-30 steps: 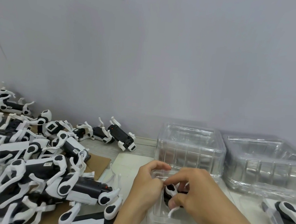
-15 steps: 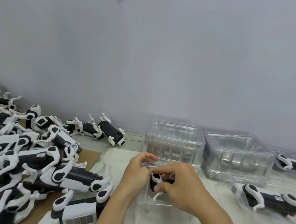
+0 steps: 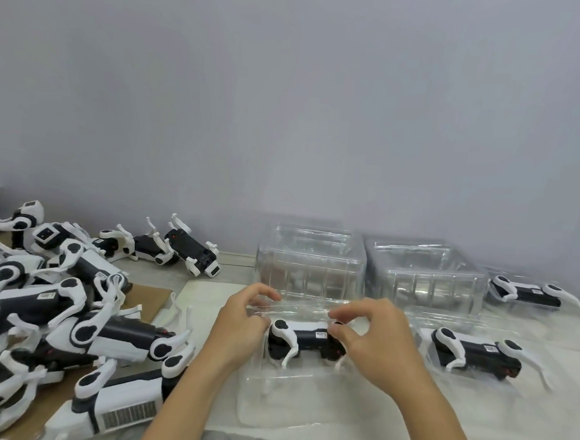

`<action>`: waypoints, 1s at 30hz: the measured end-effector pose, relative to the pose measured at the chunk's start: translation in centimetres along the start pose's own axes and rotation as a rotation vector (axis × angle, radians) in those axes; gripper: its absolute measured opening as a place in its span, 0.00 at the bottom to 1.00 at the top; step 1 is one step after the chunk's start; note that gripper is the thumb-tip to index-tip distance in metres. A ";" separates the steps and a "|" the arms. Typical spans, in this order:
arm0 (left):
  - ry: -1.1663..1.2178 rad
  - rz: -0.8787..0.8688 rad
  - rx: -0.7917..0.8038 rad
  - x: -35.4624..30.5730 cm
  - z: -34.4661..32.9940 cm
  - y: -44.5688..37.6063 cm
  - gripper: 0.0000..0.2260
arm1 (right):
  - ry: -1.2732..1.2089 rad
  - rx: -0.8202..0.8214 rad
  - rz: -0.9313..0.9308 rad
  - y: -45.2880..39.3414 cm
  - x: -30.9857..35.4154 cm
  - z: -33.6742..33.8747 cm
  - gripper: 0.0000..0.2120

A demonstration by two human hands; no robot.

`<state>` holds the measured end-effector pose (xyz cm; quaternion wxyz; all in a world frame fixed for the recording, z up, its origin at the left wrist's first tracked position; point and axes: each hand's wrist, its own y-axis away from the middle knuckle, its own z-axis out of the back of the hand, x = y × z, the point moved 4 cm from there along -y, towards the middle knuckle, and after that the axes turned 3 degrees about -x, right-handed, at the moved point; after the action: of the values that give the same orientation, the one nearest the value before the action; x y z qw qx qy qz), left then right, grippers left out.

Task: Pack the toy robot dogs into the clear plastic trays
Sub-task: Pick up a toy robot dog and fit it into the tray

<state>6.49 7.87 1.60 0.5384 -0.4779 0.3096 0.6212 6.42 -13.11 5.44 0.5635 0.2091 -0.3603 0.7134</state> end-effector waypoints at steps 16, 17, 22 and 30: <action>-0.479 -0.419 -0.048 -4.7 -0.6 0.8 0.11 | -0.071 0.064 -0.017 -1.4 -1.0 0.0 0.06; -0.493 -0.463 -0.026 -5.4 -1.1 1.0 0.09 | -0.064 0.077 -0.012 -1.4 -1.0 -0.1 0.06; -0.589 -0.371 0.191 -6.7 -4.5 2.3 0.04 | -0.096 0.114 0.026 -1.9 -1.1 0.4 0.06; -0.640 -0.297 0.102 -6.6 -6.3 3.0 0.17 | -0.108 0.141 0.032 -2.0 -1.7 1.5 0.24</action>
<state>5.03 -0.92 5.13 0.7156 -0.2716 0.0830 0.6381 8.63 -15.17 5.78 0.5156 0.2808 -0.3424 0.7336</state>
